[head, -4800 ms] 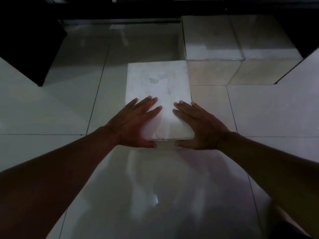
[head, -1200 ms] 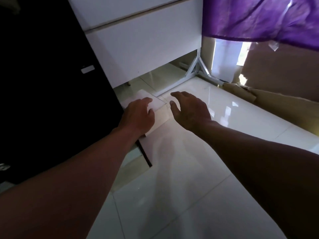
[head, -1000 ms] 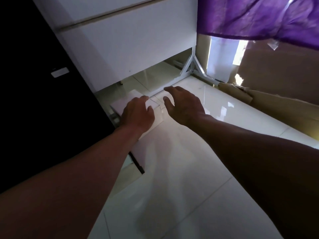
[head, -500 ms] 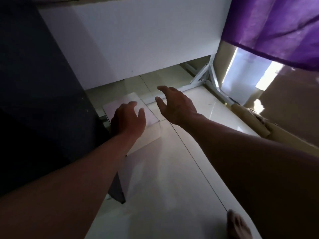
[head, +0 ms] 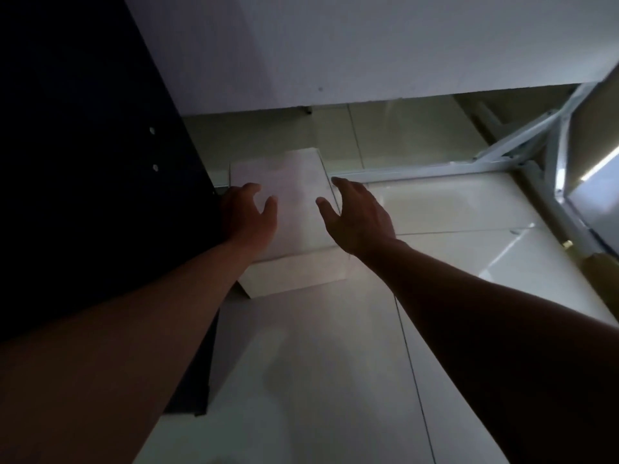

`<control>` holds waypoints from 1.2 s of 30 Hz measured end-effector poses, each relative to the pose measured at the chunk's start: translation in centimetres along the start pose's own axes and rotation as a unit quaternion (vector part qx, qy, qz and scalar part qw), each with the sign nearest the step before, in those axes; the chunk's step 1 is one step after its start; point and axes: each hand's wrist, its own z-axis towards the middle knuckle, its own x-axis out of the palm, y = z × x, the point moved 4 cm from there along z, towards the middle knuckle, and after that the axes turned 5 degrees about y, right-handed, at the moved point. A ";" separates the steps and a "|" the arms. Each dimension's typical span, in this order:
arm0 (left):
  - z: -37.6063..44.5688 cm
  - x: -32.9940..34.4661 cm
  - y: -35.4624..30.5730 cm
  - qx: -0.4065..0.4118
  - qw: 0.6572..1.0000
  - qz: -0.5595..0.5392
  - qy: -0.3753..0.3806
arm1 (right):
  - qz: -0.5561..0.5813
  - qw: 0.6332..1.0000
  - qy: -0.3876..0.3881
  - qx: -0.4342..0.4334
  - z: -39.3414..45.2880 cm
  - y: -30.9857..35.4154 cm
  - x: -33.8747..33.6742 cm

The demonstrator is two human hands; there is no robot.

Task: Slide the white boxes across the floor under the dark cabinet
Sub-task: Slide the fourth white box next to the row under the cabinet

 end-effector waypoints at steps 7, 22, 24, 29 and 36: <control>3.7 2.6 4.1 -0.062 0.998 0.007 -0.006 | 0.033 0.998 0.042 0.036 4.5 -2.5 4.4; 3.3 5.9 9.4 -0.153 0.973 -0.172 -0.005 | 0.090 0.985 0.106 0.106 5.2 -3.7 7.8; 2.7 6.0 9.3 -0.149 0.974 -0.170 -0.008 | 0.083 0.985 0.100 0.110 4.4 -3.8 7.6; 0.4 6.2 8.4 -0.131 0.975 -0.182 0.007 | 0.061 0.987 0.079 0.124 1.4 -4.5 6.2; -3.3 3.8 5.1 -0.073 0.983 -0.165 0.045 | 0.050 0.985 0.027 0.161 -5.0 -4.3 1.5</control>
